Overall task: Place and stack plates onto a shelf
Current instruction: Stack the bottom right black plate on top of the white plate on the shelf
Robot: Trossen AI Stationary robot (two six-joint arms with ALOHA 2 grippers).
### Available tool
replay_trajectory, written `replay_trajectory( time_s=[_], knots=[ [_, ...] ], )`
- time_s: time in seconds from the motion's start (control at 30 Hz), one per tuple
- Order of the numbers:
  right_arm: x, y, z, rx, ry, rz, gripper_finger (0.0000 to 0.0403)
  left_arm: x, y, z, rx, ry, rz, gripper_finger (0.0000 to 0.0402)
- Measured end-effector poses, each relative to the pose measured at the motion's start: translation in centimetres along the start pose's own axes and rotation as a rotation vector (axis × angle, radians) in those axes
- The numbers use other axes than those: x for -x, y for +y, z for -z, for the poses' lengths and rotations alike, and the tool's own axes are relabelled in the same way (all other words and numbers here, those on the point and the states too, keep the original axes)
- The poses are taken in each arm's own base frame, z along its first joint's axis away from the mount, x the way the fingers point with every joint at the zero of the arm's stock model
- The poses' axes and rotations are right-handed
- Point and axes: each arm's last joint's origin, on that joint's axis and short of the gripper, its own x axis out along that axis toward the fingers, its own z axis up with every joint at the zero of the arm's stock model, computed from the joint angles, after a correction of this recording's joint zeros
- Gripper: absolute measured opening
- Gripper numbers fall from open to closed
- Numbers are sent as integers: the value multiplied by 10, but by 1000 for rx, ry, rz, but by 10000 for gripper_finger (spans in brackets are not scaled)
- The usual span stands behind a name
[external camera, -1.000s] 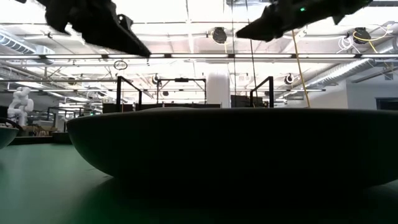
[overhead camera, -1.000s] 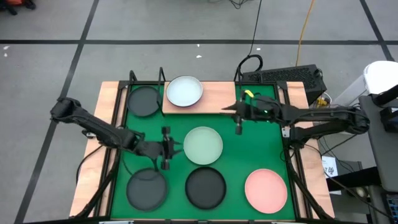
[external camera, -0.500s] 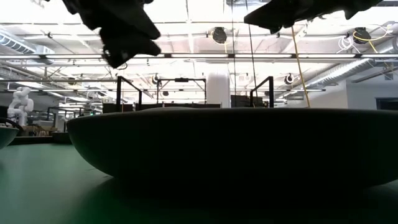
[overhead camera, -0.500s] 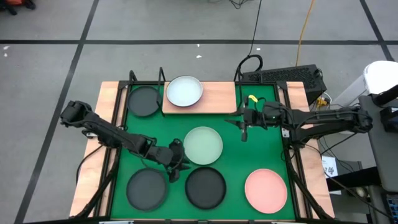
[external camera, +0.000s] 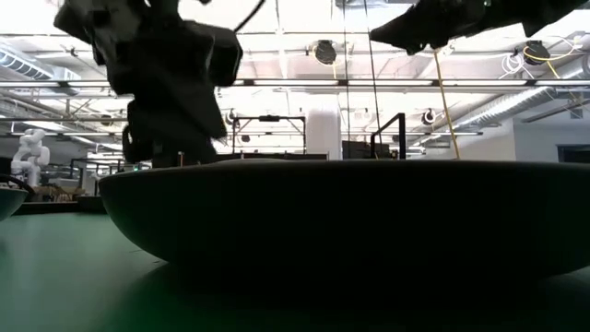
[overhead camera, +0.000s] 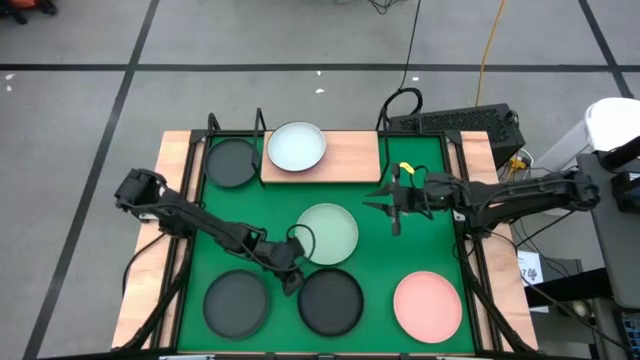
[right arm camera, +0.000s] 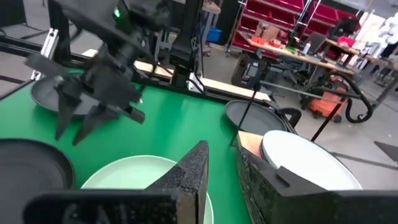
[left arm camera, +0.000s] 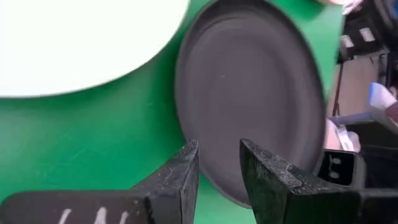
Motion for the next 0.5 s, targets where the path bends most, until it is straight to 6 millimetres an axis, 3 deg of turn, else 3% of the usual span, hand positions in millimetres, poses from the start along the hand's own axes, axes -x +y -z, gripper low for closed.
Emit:
replay_trajectory(
  time_s=[0.27, 0.5],
  knots=[
    [9, 2, -6, 15, -33, -10, 66, -16, 10, 1, 33, 47, -5, 120],
    [10, 2, -6, 22, -23, -13, 66, -16, 9, -1, 23, 41, 11, 120]
  ],
)
